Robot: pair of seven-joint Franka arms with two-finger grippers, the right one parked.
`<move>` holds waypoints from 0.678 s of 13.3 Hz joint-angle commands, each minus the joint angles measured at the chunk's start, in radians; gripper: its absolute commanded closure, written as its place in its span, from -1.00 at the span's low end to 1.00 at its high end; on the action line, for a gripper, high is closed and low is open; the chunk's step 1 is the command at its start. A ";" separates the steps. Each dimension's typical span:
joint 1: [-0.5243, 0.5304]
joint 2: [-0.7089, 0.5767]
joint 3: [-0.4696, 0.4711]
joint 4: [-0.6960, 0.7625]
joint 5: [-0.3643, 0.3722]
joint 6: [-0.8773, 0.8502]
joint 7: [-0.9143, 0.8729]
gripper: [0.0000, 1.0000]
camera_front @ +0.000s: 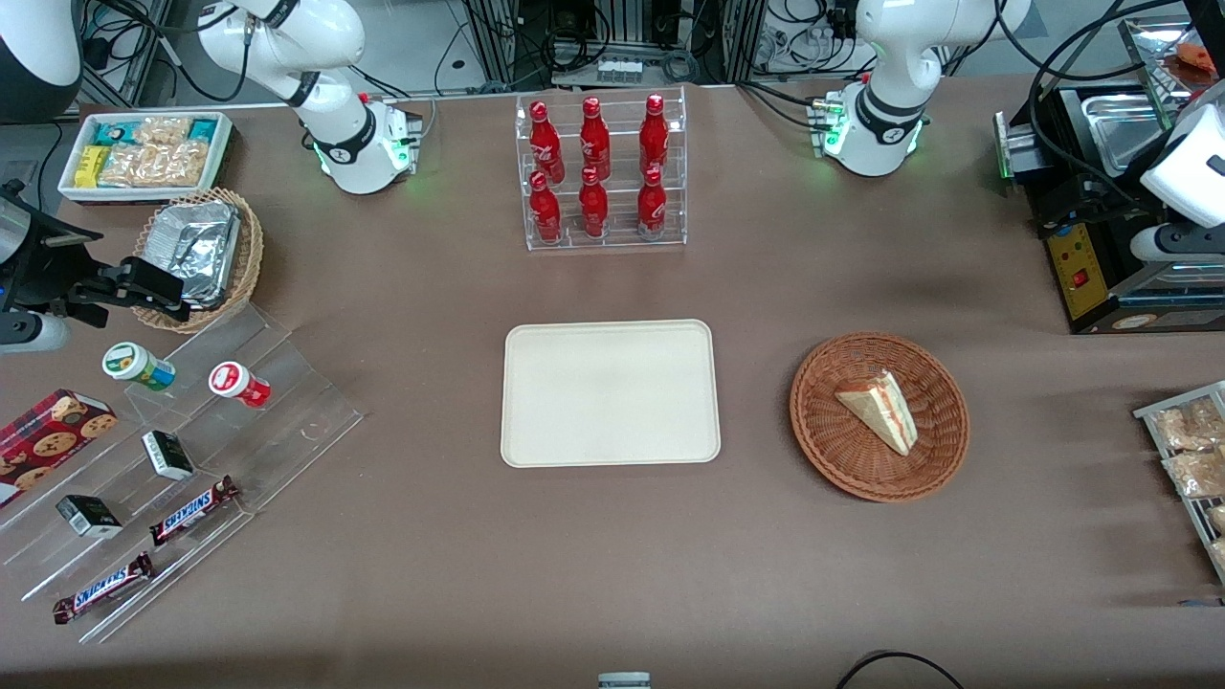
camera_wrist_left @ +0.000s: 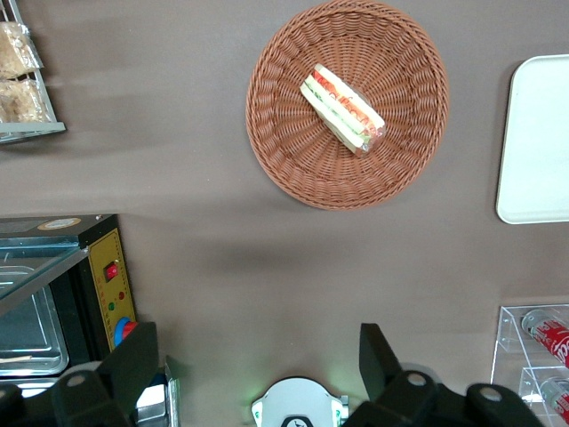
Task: Place sandwich from basket to tray
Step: 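Move the left gripper over the wrapped sandwich in the wicker basket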
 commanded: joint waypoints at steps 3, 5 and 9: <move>0.005 0.031 -0.002 0.024 -0.011 -0.016 0.013 -1.00; 0.005 0.074 -0.002 0.016 0.001 -0.011 -0.013 -1.00; 0.000 0.112 -0.005 -0.037 0.005 0.128 -0.220 -1.00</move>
